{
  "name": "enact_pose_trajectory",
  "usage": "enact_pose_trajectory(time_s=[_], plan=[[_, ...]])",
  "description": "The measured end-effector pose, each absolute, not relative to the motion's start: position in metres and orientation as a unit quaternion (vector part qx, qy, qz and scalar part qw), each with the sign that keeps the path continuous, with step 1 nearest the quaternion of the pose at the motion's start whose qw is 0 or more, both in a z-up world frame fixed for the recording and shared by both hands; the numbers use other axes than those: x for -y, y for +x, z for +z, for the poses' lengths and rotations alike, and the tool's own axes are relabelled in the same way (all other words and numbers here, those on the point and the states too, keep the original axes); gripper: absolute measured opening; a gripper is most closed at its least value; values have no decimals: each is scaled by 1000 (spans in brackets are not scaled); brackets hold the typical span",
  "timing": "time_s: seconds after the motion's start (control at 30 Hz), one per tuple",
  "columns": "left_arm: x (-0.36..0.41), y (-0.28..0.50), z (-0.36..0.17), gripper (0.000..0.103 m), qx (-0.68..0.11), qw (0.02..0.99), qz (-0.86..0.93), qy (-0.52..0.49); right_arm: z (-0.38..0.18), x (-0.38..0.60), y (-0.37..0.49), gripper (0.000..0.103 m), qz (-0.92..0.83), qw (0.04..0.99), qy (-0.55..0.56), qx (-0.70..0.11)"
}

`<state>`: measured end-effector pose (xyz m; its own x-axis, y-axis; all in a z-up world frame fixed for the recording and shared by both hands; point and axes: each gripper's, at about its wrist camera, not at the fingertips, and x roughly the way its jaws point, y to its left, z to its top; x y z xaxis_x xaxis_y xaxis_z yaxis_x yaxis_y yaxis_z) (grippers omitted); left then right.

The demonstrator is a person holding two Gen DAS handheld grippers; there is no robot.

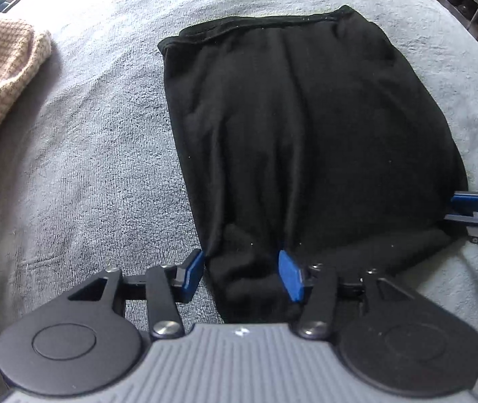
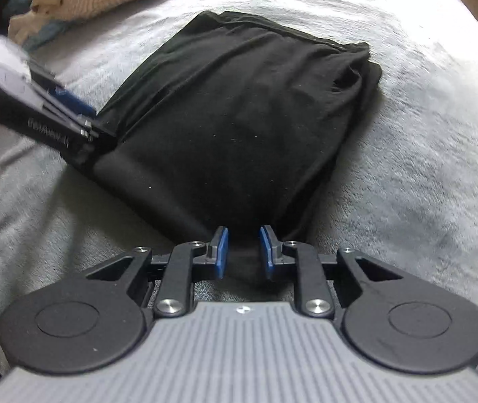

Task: Fold clothes
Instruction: 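Press the folded shirt flat with both open grippers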

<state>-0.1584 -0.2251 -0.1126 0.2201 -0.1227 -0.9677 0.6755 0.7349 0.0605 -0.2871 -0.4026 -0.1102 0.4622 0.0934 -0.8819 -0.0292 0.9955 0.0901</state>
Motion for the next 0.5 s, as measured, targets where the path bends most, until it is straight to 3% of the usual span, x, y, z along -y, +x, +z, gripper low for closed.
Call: enact_pose_trajectory(time_s=[0.5], plan=[[229,-161,-112,59,-570,739,-254,255,-113,402,-288,20,24,853,39,-519]])
